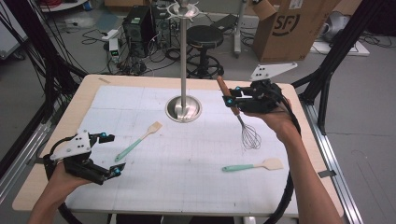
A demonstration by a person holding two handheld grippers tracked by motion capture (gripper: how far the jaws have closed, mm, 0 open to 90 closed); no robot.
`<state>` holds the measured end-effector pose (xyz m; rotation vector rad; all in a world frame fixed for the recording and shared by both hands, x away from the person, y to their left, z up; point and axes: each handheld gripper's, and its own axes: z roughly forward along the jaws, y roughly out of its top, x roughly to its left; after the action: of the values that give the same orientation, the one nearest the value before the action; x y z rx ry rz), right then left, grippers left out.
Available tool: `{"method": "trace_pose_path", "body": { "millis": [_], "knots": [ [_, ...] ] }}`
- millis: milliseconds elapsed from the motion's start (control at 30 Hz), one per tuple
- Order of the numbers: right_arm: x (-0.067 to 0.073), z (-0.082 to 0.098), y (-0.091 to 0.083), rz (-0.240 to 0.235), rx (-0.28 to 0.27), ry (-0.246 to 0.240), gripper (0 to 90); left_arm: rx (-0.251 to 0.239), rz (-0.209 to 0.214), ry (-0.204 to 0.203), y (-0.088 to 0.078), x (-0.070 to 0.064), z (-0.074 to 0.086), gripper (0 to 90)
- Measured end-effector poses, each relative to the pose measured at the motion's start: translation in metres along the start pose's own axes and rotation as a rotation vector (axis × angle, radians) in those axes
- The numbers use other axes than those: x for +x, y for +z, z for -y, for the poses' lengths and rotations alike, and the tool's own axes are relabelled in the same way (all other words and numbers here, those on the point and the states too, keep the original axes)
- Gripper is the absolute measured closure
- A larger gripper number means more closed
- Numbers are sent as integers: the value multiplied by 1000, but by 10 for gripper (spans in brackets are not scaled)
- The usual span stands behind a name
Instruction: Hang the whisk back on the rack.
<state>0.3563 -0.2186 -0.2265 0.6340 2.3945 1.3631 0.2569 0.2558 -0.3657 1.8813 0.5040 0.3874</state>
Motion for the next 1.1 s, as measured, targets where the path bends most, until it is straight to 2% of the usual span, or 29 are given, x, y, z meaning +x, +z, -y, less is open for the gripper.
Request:
{"method": "trace_pose_path", "body": {
  "millis": [433,567,833,1100],
  "knots": [
    [-13,-39,8,60,-49,-21,684,3,3,4,0,0,0,17],
    [-20,-51,10,59,-72,-12,684,5,5,4,1,0,1,17],
    [-27,-66,15,76,-80,-13,685,-3,5,-2,0,1,1,16],
    [-34,-87,23,120,-103,8,685,-14,8,-10,-1,2,1,17]
  ]
}}
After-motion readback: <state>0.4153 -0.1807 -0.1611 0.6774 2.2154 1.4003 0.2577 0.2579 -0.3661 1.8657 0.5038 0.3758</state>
